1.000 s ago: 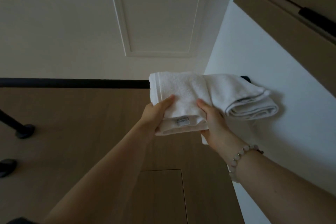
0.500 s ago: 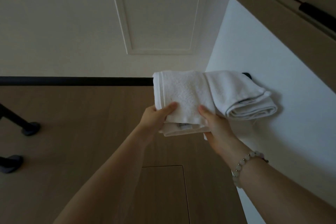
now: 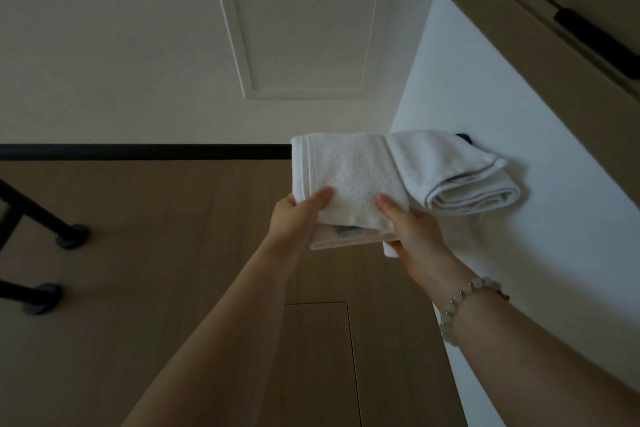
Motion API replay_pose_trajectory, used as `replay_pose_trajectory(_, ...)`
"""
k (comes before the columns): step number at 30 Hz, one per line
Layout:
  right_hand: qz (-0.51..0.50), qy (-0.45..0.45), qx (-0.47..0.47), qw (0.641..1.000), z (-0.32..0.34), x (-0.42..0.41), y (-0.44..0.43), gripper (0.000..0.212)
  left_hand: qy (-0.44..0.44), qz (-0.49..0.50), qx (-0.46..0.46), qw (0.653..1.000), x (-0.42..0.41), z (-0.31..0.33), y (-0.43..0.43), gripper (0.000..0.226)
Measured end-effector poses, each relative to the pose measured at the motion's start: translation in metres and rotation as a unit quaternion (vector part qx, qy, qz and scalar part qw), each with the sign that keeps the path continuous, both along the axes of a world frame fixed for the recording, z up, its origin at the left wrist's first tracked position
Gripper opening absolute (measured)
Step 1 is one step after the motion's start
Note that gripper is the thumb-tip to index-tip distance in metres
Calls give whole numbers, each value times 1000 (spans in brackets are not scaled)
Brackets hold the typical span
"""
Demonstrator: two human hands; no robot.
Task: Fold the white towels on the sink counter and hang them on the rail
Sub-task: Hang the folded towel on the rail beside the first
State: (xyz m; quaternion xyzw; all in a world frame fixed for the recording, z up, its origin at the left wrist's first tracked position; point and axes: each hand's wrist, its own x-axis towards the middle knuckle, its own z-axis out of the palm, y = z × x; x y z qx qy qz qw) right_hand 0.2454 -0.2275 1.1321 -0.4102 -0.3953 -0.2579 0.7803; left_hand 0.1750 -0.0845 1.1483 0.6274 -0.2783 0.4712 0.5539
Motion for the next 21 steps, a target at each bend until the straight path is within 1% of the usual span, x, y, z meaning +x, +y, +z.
replay_pose_trajectory(3, -7, 8, -1, 1000, -2, 0, 1, 16, -1, -1, -3, 1000, 0, -3, -3, 26)
replay_pose_trajectory(6, -15, 16, -33, 999, -5, -2, 3, 14, 8, 26, 1, 1000, 5, -5, -2, 26)
replay_pose_trajectory(7, -18, 24, -39, 999, -7, -4, 5, 17, 5, 30, 8, 1000, 7, -9, -2, 29)
replay_pose_trajectory(8, -25, 30, -44, 998, -9, -5, 7, 25, -4, 30, 27, 999, 11, -14, -2, 35)
replay_pose_trajectory(9, -26, 31, -51, 998, -13, -8, 8, 37, -11, 24, 47, 999, 14, -19, 0, 47)
replay_pose_trajectory(10, -23, 27, -60, 998, -18, -11, 10, 53, -12, 22, 59, 998, 16, -26, 1, 59)
replay_pose_trajectory(11, -20, 22, -73, 997, -24, -13, 11, 75, -15, 23, 58, 998, 18, -33, 3, 66)
replay_pose_trajectory(12, -29, 23, -86, 996, -30, -14, 11, 97, -14, 29, 57, 998, 16, -42, 2, 70)
replay_pose_trajectory(13, -52, 27, -104, 993, -37, -14, 10, 112, -9, 41, 54, 998, 18, -46, 2, 73)
replay_pose_trajectory(14, -75, 33, -121, 989, -50, -12, 11, 119, -3, 61, 57, 997, 23, -56, 6, 77)
replay_pose_trajectory(15, -100, 30, -138, 985, -60, -12, 10, 119, -7, 86, 64, 994, 28, -65, 9, 77)
replay_pose_trajectory(16, -129, 28, -158, 979, -72, -13, 10, 114, 1, 122, 76, 990, 28, -76, 9, 70)
replay_pose_trajectory(17, -174, 31, -181, 967, -87, -12, 11, 102, 17, 172, 91, 981, 29, -91, 11, 59)
replay_pose_trajectory(18, -249, 21, -221, 943, -103, -7, 12, 87, 35, 259, 119, 958, 29, -107, 13, 46)
replay_pose_trajectory(19, -349, -9, -277, 895, -121, -5, 13, 71, 59, 341, 162, 924, 32, -123, 16, 32)
replay_pose_trajectory(20, -443, -55, -327, 833, -139, 0, 16, 56, 71, 394, 200, 894, 31, -143, 17, 22)
replay_pose_trajectory(21, -513, -110, -354, 774, -158, 1, 20, 44, 71, 431, 231, 869, 32, -162, 22, 21)
